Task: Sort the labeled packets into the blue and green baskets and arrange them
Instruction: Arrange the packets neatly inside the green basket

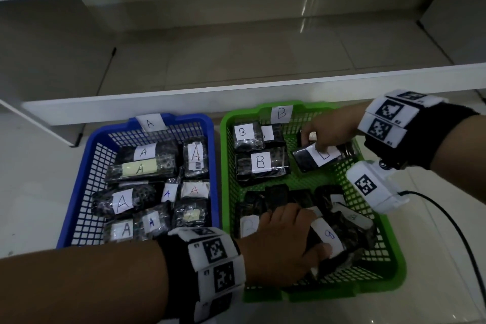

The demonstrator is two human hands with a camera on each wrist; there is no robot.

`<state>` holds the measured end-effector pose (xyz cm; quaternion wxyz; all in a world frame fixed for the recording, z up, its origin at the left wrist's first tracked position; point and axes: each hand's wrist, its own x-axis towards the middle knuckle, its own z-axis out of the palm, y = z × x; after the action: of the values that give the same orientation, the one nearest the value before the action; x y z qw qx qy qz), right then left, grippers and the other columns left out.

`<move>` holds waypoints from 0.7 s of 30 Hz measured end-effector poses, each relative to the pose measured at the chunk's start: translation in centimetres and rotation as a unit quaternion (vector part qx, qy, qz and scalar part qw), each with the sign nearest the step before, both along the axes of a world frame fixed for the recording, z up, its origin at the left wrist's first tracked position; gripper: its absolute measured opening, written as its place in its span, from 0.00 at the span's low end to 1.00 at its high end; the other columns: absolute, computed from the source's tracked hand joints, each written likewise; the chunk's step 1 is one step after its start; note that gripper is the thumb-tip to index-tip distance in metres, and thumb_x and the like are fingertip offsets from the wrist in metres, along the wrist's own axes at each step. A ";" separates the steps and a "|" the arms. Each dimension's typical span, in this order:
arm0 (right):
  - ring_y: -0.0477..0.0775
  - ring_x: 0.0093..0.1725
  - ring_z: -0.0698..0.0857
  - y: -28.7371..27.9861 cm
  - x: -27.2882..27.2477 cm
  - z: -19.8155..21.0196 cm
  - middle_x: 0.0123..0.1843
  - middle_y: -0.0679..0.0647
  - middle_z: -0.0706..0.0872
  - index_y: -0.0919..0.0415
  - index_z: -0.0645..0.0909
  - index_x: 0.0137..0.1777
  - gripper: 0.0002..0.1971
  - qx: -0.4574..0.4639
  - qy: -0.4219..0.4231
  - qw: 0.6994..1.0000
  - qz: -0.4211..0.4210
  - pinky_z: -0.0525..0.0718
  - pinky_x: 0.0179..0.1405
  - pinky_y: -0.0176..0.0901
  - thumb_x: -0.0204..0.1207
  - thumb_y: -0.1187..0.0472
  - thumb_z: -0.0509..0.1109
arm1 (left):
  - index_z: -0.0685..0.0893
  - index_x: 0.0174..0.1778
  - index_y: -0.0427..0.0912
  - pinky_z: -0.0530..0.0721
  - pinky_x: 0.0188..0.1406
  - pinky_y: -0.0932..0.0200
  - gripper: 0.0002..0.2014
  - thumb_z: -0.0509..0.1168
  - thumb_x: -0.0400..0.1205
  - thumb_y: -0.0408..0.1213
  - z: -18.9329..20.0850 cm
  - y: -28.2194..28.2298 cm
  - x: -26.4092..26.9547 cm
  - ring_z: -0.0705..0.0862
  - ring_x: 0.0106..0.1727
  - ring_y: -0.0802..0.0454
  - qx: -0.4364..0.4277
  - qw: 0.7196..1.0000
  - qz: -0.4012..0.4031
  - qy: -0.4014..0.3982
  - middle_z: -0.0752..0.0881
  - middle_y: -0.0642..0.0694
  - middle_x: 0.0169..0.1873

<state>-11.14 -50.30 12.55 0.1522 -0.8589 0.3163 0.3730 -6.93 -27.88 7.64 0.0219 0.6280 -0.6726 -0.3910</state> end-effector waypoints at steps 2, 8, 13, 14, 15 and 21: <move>0.44 0.31 0.69 -0.2 0.3 0.4 0.64 0.65 0.80 0.66 0.75 0.69 0.20 -0.004 -0.015 1.000 -0.014 0.67 0.24 0.35 0.76 0.66 0.67 | 0.57 0.79 0.46 0.59 0.75 0.46 0.27 0.50 0.86 0.54 0.0 -0.5 0.4 0.61 0.74 0.46 0.044 0.998 0.018 0.035 0.62 0.45 0.73; 0.44 0.36 0.75 0.6 1.9 1.3 0.50 0.51 0.81 0.57 0.79 0.56 0.10 0.017 -0.139 0.990 -0.031 0.73 0.26 0.34 0.75 0.63 0.71 | 0.62 0.76 0.45 0.60 0.73 0.48 0.28 0.57 0.84 0.55 0.4 -1.5 0.8 0.63 0.73 0.47 0.067 0.997 -0.013 0.026 0.69 0.44 0.72; 0.53 0.51 0.81 1.1 2.9 1.3 0.54 0.53 0.84 0.58 0.80 0.58 0.12 -0.131 -0.056 0.988 0.060 0.70 0.54 0.51 0.77 0.62 0.62 | 0.64 0.76 0.46 0.62 0.74 0.49 0.28 0.59 0.83 0.54 0.1 -1.0 0.7 0.65 0.71 0.49 0.054 0.997 0.016 0.058 0.70 0.45 0.71; 0.55 0.55 0.81 1.1 3.1 1.7 0.56 0.54 0.85 0.57 0.80 0.58 0.12 -0.151 -0.057 0.985 0.065 0.68 0.57 0.55 0.77 0.60 0.61 | 0.65 0.75 0.46 0.64 0.73 0.49 0.27 0.60 0.83 0.54 0.1 -1.0 0.7 0.66 0.70 0.49 0.043 0.997 0.018 0.061 0.71 0.45 0.70; 0.56 0.56 0.81 1.0 3.2 2.2 0.56 0.54 0.85 0.58 0.80 0.58 0.12 -0.162 -0.068 0.982 0.069 0.68 0.56 0.54 0.78 0.57 0.61 | 0.66 0.75 0.47 0.65 0.71 0.49 0.27 0.61 0.82 0.55 -0.1 -1.0 0.8 0.66 0.69 0.49 0.031 0.997 0.020 0.065 0.72 0.46 0.68; 0.42 0.34 0.80 2.1 4.2 2.4 0.53 0.52 0.85 0.54 0.79 0.58 0.11 0.010 -0.247 0.969 -0.010 0.75 0.25 0.35 0.76 0.59 0.66 | 0.74 0.71 0.49 0.69 0.64 0.66 0.25 0.70 0.79 0.44 -0.4 -0.9 1.0 0.73 0.66 0.57 0.004 0.981 0.084 0.173 0.77 0.50 0.66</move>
<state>-6.96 -48.23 14.93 0.2379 -0.9197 0.2738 0.1506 -5.96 -28.83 7.25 0.1683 0.6051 -0.6016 -0.4936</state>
